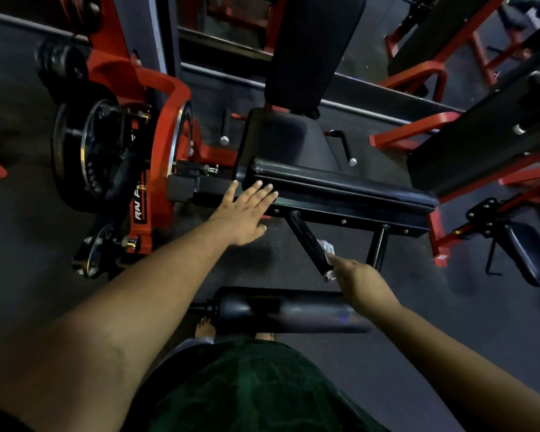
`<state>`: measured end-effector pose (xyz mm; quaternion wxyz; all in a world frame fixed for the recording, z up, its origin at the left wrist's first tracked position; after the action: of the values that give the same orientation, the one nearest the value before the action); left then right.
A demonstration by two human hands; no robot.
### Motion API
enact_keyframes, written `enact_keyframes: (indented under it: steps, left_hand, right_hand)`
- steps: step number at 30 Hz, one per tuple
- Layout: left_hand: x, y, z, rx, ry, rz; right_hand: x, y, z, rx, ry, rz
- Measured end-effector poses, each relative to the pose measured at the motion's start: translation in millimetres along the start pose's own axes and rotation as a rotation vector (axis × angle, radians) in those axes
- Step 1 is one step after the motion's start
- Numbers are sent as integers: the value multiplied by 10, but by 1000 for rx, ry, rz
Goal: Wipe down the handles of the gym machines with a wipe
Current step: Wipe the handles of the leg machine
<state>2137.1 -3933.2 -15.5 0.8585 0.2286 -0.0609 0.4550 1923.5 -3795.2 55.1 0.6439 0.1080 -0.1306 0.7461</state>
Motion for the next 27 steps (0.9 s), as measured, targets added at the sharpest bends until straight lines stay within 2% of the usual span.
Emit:
enact_keyframes:
  steps: [3, 5, 8, 10, 12, 14, 18, 22, 25, 27]
  left_hand:
    - [3, 7, -3, 1, -11, -1]
    - [4, 8, 3, 3, -12, 6]
    - [10, 3, 10, -1, -16, 18]
    - [8, 10, 10, 4, -23, 15]
    - [1, 8, 14, 11, -25, 16]
    - [-1, -5, 15, 28, -18, 17]
    - [-5, 3, 8, 36, -10, 3]
    - [9, 5, 14, 30, -2, -5]
    - [10, 8, 3, 33, -3, -9]
    - [14, 4, 11, 39, 0, -1]
  right_hand:
    - [-146, -53, 248, -202, 161, -20]
    - [-416, -313, 352, -198, 244, 9]
    - [-836, -777, 110, 53, 116, 174]
    - [-929, -860, -92, 241, 65, 248]
    - [-871, -786, -121, 257, 91, 243]
    - [-696, -696, -102, 157, 123, 248]
    - [-73, -350, -83, -10, 195, 195]
    - [204, 66, 23, -310, 269, -75]
    - [-194, -117, 194, -291, 336, -76]
    - [-603, -392, 188, -183, 309, -53]
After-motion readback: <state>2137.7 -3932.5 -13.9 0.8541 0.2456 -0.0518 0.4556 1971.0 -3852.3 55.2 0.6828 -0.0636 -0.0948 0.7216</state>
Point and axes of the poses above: each hand's wrist, its own x-axis away from the middle knuckle, its own z-axis out of the back of the hand, y = z × x, the point moved 9 cm from there along -x, towards the middle knuckle, and after that the axes turned 7 degrees about x, right-handed, at the moved point
